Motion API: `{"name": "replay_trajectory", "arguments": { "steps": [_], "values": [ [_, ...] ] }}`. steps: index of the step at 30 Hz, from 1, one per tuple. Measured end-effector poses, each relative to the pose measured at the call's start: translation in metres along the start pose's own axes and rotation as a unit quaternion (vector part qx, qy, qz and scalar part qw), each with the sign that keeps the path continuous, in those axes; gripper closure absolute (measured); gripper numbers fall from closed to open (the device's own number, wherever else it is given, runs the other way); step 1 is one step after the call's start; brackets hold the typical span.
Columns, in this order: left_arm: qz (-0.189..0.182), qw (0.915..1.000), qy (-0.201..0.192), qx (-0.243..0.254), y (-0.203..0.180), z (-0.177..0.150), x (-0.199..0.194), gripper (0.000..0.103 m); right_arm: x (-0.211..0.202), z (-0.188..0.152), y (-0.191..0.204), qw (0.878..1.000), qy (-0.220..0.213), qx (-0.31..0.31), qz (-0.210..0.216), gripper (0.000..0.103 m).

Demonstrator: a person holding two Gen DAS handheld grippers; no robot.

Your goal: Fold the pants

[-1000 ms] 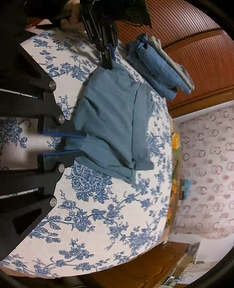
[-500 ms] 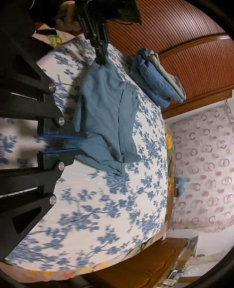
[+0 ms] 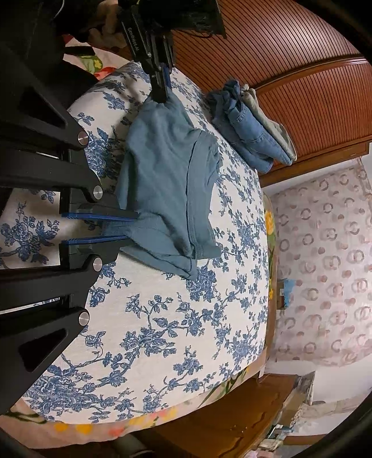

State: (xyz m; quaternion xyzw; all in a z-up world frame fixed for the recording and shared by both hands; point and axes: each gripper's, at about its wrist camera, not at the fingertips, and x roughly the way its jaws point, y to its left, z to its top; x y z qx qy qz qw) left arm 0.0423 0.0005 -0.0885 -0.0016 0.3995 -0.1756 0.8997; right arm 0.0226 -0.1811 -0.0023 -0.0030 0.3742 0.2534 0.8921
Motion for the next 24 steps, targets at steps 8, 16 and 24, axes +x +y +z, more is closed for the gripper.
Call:
{"name": "replay_trajectory", "arguments": {
  "steps": [8,16,24],
  "values": [
    [-0.003,1.0000,0.003,-0.003,-0.003,-0.011,-0.005,0.092,-0.009,-0.003,0.006,1.000,0.004,-0.013,0.001,0.094],
    [-0.002,1.0000,0.010,0.001,-0.006,-0.017,-0.010,0.092,-0.010,-0.010,0.005,1.000,0.012,-0.007,0.009,0.094],
    [-0.004,0.9999,0.012,-0.011,-0.003,-0.019,-0.011,0.089,-0.009,-0.012,0.006,1.000,0.018,-0.004,0.017,0.094]
  ]
}}
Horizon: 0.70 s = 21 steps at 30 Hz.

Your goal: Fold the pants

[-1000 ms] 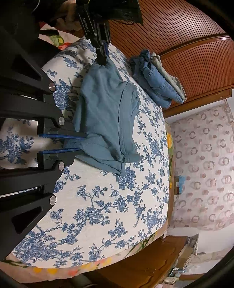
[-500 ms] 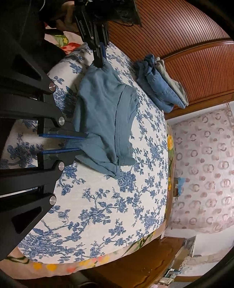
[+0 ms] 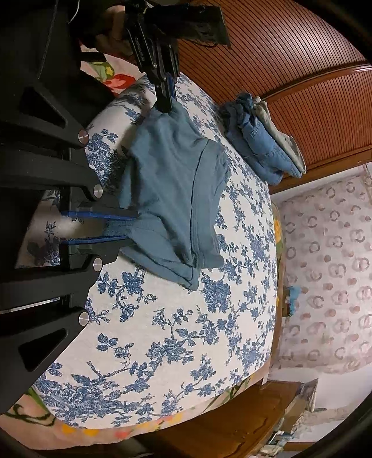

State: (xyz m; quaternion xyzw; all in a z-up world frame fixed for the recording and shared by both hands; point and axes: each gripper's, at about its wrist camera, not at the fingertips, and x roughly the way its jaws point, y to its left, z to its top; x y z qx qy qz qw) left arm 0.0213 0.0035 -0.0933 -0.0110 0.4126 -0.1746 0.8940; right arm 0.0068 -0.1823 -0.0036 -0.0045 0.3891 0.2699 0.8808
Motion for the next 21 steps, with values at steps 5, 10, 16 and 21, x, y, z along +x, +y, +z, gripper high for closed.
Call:
{"name": "replay_trajectory", "arguments": {
  "steps": [5,10,16,21],
  "values": [
    [0.010,0.9997,-0.021,-0.012,0.005,0.009,-0.008,0.064,-0.007,0.003,0.000,1.000,-0.012,-0.001,-0.001,0.088],
    [0.026,0.9988,-0.039,-0.016,0.015,0.021,-0.007,0.049,-0.009,0.007,0.000,0.999,-0.030,-0.010,-0.027,0.077],
    [0.033,0.9979,-0.056,-0.007,0.019,0.040,0.003,0.049,-0.010,0.020,0.001,0.997,-0.053,-0.027,-0.047,0.067],
    [0.019,0.9986,-0.048,0.000,0.020,0.054,0.023,0.059,0.004,0.029,-0.003,0.997,-0.056,-0.030,-0.042,0.066]
  ]
}}
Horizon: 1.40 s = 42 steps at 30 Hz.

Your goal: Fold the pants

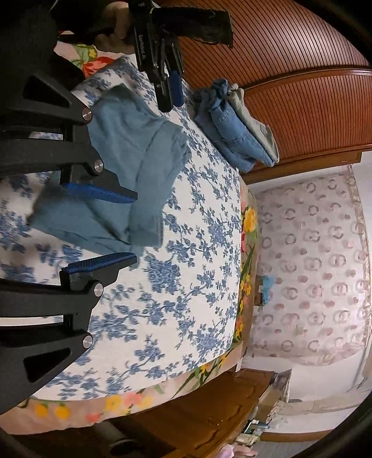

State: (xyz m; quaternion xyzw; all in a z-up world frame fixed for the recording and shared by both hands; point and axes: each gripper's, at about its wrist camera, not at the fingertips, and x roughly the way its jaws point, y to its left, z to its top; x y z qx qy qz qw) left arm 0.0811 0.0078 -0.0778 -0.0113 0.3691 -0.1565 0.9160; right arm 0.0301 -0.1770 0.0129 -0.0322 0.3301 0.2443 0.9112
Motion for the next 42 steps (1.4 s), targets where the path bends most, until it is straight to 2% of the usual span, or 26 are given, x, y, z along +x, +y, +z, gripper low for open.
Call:
{"name": "replay_trajectory", "arguments": {
  "steps": [3,9,12,14,16,18,20,22,28,31,34,35,36,38,42],
  "values": [
    [0.011,0.9997,0.022,0.008,0.002,0.006,0.021,0.066,0.018,0.003,-0.006,1.000,0.011,0.008,0.005,0.066],
    [-0.010,0.9988,0.047,0.008,0.007,0.012,0.044,0.071,0.055,0.008,-0.015,0.999,0.041,0.033,0.011,0.066],
    [-0.014,0.9991,0.035,0.019,0.002,0.016,0.040,0.089,0.067,0.010,-0.015,0.998,0.049,0.036,0.021,0.066],
    [-0.018,0.9993,0.012,0.029,-0.002,0.020,0.030,0.090,0.070,0.011,-0.015,0.998,0.046,0.033,0.024,0.070],
    [-0.028,0.9987,-0.020,0.039,-0.010,0.027,0.015,0.090,0.068,0.014,-0.015,0.999,0.034,0.033,0.026,0.088],
    [-0.029,0.9981,-0.032,0.043,-0.013,0.033,0.010,0.090,0.062,0.016,-0.016,0.999,0.014,0.030,0.020,0.092],
    [-0.015,0.9985,-0.026,0.045,-0.012,0.036,0.015,0.090,0.056,0.016,-0.016,1.000,-0.002,0.030,0.006,0.093],
    [0.007,0.9988,-0.008,0.048,-0.009,0.036,0.027,0.090,0.056,0.016,-0.016,0.999,-0.003,0.033,0.010,0.093],
    [0.021,0.9986,0.033,0.034,0.005,0.024,0.051,0.087,0.068,0.012,-0.008,1.000,0.024,0.016,0.002,0.093],
    [0.024,0.9988,0.033,0.027,0.006,0.021,0.049,0.079,0.068,0.013,-0.008,0.999,0.027,0.017,-0.002,0.087],
    [0.032,0.9990,0.027,0.018,0.009,0.020,0.043,0.056,0.065,0.015,-0.008,0.999,0.030,0.021,-0.018,0.079],
    [0.034,0.9991,0.023,0.011,0.011,0.020,0.041,0.044,0.063,0.015,-0.009,0.999,0.028,0.024,-0.017,0.078],
    [0.036,0.9991,0.022,0.006,0.012,0.019,0.040,0.036,0.060,0.015,-0.009,0.999,0.027,0.025,-0.016,0.076],
    [0.034,0.9991,0.025,-0.001,0.016,0.018,0.039,0.033,0.054,0.014,-0.009,0.999,0.025,0.027,-0.016,0.071],
    [0.037,0.9988,0.033,-0.003,0.019,0.013,0.041,0.033,0.046,0.010,-0.012,0.999,0.025,0.034,-0.015,0.060]
  ]
}}
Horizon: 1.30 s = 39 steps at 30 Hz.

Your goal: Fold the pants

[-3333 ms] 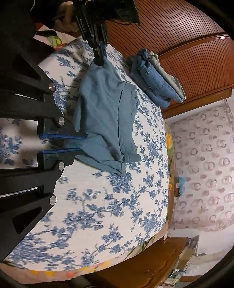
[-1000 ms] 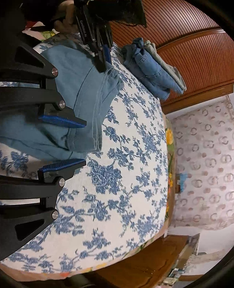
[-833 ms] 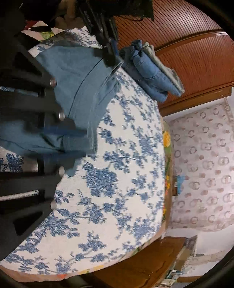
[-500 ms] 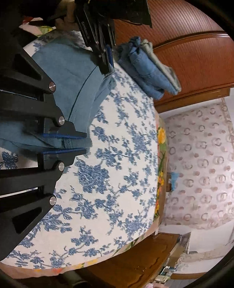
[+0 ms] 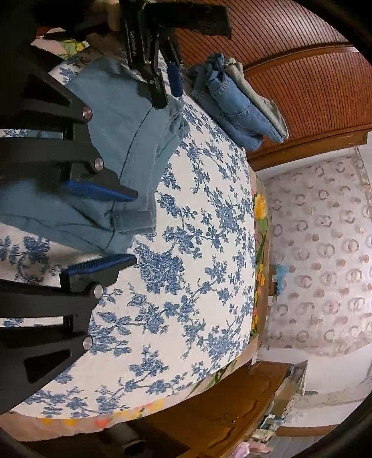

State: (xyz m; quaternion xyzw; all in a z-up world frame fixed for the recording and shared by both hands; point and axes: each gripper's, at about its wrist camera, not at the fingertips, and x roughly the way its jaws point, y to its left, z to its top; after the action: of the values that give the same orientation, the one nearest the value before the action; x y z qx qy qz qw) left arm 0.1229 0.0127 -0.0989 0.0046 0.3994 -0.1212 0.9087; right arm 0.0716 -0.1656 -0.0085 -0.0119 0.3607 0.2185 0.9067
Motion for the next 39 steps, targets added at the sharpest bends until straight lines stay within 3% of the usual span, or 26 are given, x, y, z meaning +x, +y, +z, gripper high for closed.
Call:
{"name": "replay_trajectory", "arguments": {
  "steps": [11,24,36,39],
  "values": [
    [-0.009,0.9997,0.015,-0.019,0.006,-0.007,0.011,0.027,0.006,-0.009,-0.008,0.999,0.038,0.015,0.001,0.056],
    [-0.015,0.9995,0.015,-0.023,0.008,-0.007,0.012,0.026,0.032,0.007,-0.001,0.998,0.061,0.007,0.017,0.056],
    [-0.016,0.9995,0.020,-0.019,0.006,-0.007,0.013,0.023,0.030,-0.005,0.003,0.999,0.034,0.002,0.020,0.056],
    [-0.017,0.9994,0.019,-0.023,0.006,-0.006,0.013,0.023,0.028,-0.007,0.006,0.999,0.033,0.000,0.019,0.063]
  ]
}}
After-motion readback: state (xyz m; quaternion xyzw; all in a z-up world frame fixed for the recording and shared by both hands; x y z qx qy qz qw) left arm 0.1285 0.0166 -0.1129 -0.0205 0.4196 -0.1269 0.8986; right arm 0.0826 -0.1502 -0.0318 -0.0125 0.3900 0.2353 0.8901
